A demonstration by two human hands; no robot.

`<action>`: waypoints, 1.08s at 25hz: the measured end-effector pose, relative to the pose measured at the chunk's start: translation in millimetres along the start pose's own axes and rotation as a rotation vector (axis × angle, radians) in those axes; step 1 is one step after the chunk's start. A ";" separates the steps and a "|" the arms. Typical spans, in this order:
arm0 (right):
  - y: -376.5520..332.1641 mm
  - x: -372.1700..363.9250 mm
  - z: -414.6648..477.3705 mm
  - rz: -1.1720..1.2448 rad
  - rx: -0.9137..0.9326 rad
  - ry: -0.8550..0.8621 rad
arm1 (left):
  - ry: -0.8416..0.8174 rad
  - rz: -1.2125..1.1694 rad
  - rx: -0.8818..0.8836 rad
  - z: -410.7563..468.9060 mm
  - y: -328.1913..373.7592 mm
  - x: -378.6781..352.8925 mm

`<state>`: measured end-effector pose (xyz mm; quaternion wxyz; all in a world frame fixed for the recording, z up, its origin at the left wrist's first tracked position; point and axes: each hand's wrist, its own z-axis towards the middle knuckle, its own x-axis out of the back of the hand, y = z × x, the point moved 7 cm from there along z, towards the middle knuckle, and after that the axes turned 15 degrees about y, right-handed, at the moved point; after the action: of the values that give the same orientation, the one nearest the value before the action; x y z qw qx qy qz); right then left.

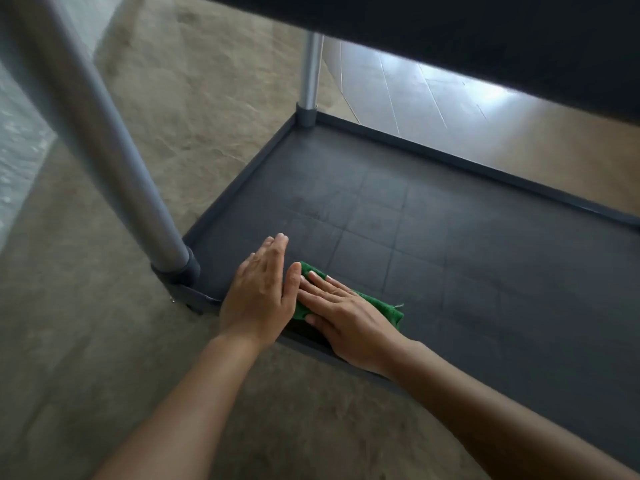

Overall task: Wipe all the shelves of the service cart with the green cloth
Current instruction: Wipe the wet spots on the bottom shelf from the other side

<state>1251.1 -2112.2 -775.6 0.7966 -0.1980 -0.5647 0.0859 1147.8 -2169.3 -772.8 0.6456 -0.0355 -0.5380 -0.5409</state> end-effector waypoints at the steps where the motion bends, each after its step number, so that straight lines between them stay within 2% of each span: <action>1: -1.1 -0.7 2.4 0.003 0.011 -0.018 | -0.011 -0.024 -0.008 2.7 -1.9 2.5; 7: -20.6 -19.9 26.1 0.021 0.104 -0.049 | -0.001 0.145 -0.172 18.8 -26.6 21.1; 14: 3.3 -16.1 50.7 0.057 0.187 -0.056 | -0.054 0.151 -0.030 4.6 -29.0 2.2; 18: 59.4 -9.2 97.3 -0.023 0.010 0.018 | -0.051 0.175 -0.037 3.7 -28.2 0.3; 23: 135.9 1.5 160.2 -0.119 -0.300 0.089 | -0.045 0.216 -0.040 3.5 -26.4 0.8; 25: 149.7 0.6 169.9 -0.176 -0.389 0.099 | -0.050 0.230 -0.031 4.0 -26.8 0.3; 27: 145.3 -1.7 166.7 -0.221 -0.401 0.123 | -0.048 0.240 -0.013 3.9 -27.5 1.1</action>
<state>1107.5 -1944.7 -789.8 0.7787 -0.2940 -0.5393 -0.1281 1124.8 -2178.9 -785.1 0.6923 -0.1167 -0.5416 -0.4624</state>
